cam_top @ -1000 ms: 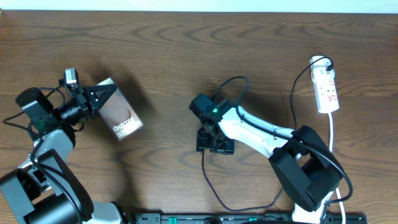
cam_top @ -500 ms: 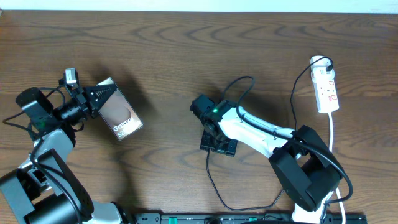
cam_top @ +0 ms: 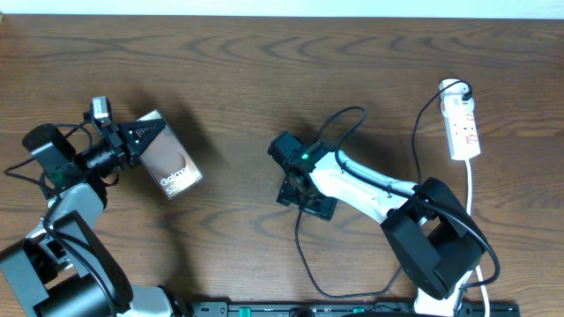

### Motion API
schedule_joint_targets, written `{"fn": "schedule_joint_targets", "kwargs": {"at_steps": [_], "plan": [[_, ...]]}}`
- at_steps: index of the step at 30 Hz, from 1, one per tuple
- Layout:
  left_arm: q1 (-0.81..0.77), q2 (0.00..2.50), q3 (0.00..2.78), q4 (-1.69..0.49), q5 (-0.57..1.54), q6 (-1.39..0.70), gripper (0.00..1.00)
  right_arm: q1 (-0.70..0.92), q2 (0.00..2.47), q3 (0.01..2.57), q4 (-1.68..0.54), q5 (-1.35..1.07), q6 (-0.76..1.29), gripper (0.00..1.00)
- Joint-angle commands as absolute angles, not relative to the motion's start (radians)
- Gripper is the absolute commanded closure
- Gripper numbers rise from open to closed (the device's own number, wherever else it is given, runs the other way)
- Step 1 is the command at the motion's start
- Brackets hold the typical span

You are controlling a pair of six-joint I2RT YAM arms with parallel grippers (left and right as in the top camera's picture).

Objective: Plug charger to phone and switch on socket
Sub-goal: 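Lower the right gripper onto the black cable's USB-C plug and close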

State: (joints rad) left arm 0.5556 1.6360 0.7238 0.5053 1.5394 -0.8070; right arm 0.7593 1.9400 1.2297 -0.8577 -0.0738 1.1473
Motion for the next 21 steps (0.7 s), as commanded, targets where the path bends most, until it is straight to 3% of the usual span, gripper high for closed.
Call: {"fn": "schedule_joint_targets", "kwargs": {"at_steps": [1, 8, 13, 21], "plan": [[0.56, 1.618, 0.724, 0.511, 1.571, -0.796, 0.93, 0.743, 1.949, 1.246, -0.843, -0.058, 1.154, 0.21], [0.56, 1.618, 0.724, 0.511, 1.571, -0.796, 0.93, 0.716, 1.949, 1.246, -0.785, -0.045, 1.128, 0.32], [0.56, 1.618, 0.724, 0.511, 1.571, -0.796, 0.93, 0.707, 1.949, 1.246, -0.789, -0.032, 1.12, 0.56], [0.56, 1.618, 0.724, 0.511, 1.571, -0.796, 0.92, 0.734, 1.949, 1.246, -0.807, -0.033, 1.121, 0.59]]}}
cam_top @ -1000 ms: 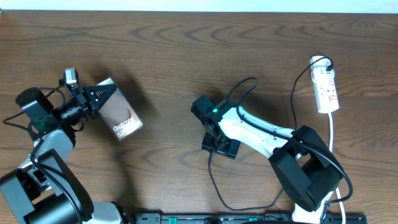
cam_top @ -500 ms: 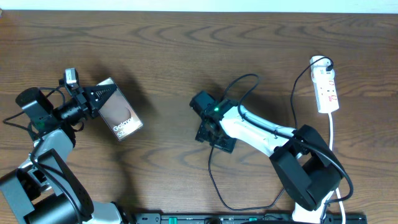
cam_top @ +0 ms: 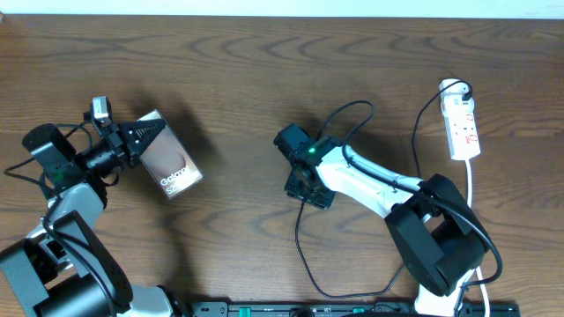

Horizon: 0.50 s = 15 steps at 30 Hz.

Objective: Plug charger to phone and switch on socket
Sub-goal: 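Lower the right gripper onto the black cable's USB-C plug and close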

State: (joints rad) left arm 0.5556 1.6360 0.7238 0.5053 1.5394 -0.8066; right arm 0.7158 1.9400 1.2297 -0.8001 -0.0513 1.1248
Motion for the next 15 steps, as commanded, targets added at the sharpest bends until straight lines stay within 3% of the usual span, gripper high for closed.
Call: {"fn": "schedule_joint_targets", "kwargs": {"at_steps": [1, 7, 15], "plan": [[0.56, 1.618, 0.724, 0.511, 1.571, -0.796, 0.92, 0.738, 1.949, 1.246, -0.809, -0.033, 1.121, 0.58], [0.56, 1.618, 0.724, 0.511, 1.571, -0.796, 0.93, 0.75, 1.949, 1.246, -0.827, -0.032, 1.14, 0.6], [0.56, 1.618, 0.724, 0.511, 1.571, -0.797, 0.93, 0.75, 1.949, 1.246, -0.826, -0.027, 1.149, 0.72]]}}
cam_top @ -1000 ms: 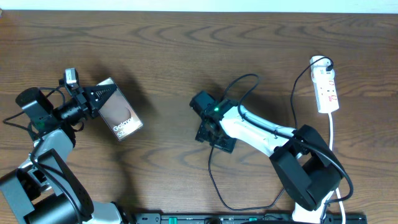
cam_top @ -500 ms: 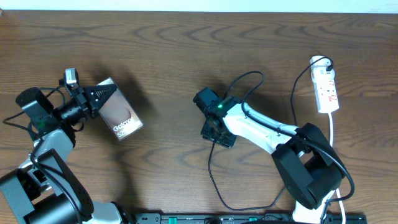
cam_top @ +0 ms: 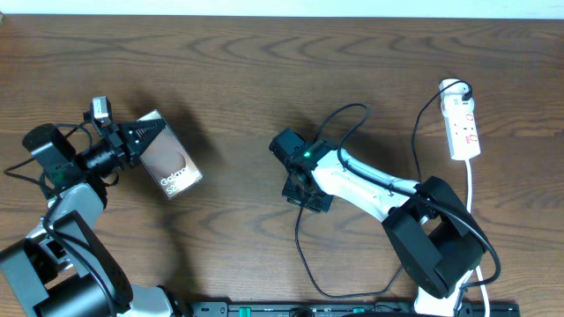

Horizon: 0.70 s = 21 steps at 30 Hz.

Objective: Plug charger to phone and switch on socket
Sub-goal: 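Lower the right gripper onto the black cable's USB-C plug and close, then lift the plug with the right gripper toward the phone's bottom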

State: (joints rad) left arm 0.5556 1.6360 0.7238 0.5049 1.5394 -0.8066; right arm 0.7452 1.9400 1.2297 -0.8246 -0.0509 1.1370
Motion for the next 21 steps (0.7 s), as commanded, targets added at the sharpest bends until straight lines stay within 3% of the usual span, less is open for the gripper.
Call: {"fn": "schedule_joint_targets", "kwargs": {"at_steps": [1, 21], "plan": [[0.56, 1.618, 0.724, 0.511, 1.571, -0.796, 0.93, 0.75, 1.949, 1.246, -0.827, -0.023, 1.152, 0.73], [0.56, 1.618, 0.724, 0.511, 1.571, -0.796, 0.92, 0.75, 1.949, 1.246, -0.83, -0.004, 1.155, 0.99]]}}
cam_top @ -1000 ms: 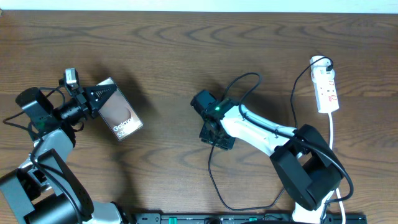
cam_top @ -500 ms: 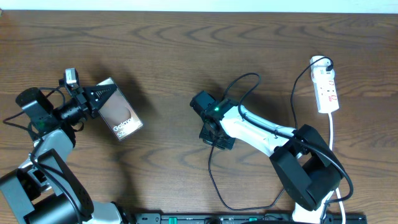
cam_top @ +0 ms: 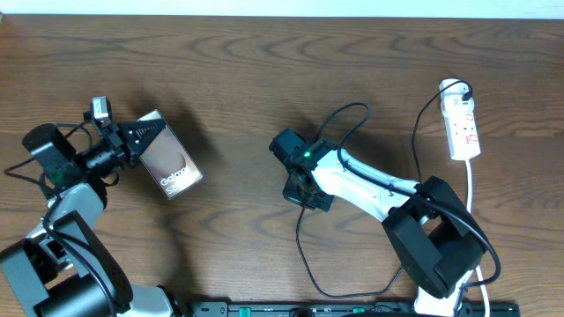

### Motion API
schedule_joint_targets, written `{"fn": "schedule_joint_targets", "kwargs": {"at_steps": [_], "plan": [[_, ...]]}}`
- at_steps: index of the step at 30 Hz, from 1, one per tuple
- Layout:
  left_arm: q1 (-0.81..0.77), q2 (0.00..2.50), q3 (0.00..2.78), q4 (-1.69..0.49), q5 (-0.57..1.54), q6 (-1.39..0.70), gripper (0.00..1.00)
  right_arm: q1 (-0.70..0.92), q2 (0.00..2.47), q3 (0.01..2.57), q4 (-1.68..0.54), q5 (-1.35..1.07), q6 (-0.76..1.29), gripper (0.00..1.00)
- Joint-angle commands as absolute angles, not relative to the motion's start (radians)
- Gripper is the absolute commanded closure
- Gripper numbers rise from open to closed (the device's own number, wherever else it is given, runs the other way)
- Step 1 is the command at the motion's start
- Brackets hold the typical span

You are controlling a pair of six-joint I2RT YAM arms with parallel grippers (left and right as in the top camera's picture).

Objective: Plug charger to phone and switch on socket
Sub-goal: 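Lift the plug with the right gripper toward the phone's bottom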

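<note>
The phone (cam_top: 169, 165), with a brownish screen and a "Galaxy" label, lies slanted at the left. My left gripper (cam_top: 141, 136) is shut on its upper left end. The black charger cable (cam_top: 300, 251) runs from the white socket strip (cam_top: 463, 123) at the far right, loops along the near edge and climbs to the middle of the table. There its free end stops under my right gripper (cam_top: 307, 195), which points down and looks shut on it. The plug tip is hidden by the fingers.
A white plug (cam_top: 453, 87) sits in the far end of the socket strip. A thinner black cable loop (cam_top: 351, 111) arches over the right wrist. The right arm's base (cam_top: 436, 246) stands at the near right, and the left arm's base (cam_top: 53, 264) at the near left.
My left gripper held the phone at the left the whole time without moving. My right gripper was on the cable end at mid-table. It then stood slightly farther right and back, then returned left a little, and it has stayed there.
</note>
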State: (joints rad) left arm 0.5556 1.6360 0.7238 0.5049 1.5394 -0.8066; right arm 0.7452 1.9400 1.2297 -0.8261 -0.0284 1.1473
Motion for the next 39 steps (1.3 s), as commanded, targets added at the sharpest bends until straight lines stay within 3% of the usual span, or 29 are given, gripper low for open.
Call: {"fn": "schedule_joint_targets", "kwargs": {"at_steps": [1, 11, 18, 26, 30, 36, 39], "plan": [[0.56, 1.618, 0.724, 0.511, 1.571, -0.797, 0.92, 0.75, 1.949, 1.246, -0.83, -0.001, 1.155, 0.99], [0.56, 1.618, 0.724, 0.511, 1.571, -0.797, 0.92, 0.75, 1.949, 1.246, -0.829, 0.036, 1.152, 0.99], [0.56, 1.618, 0.724, 0.511, 1.571, -0.796, 0.92, 0.738, 1.932, 1.252, -0.723, 0.016, 0.908, 0.99], [0.56, 1.618, 0.724, 0.511, 1.571, -0.796, 0.92, 0.709, 1.836, 1.296, -0.597, -0.244, 0.415, 0.99], [0.56, 1.618, 0.724, 0.511, 1.571, -0.796, 0.92, 0.699, 1.763, 1.303, -0.572, -0.378, 0.369, 0.99], [0.56, 1.618, 0.724, 0.511, 1.571, -0.796, 0.93, 0.672, 1.713, 1.303, -0.45, -0.904, 0.173, 0.99], [0.56, 1.618, 0.724, 0.511, 1.571, -0.797, 0.93, 0.658, 1.721, 1.301, -0.441, -1.005, 0.157, 0.99]]}}
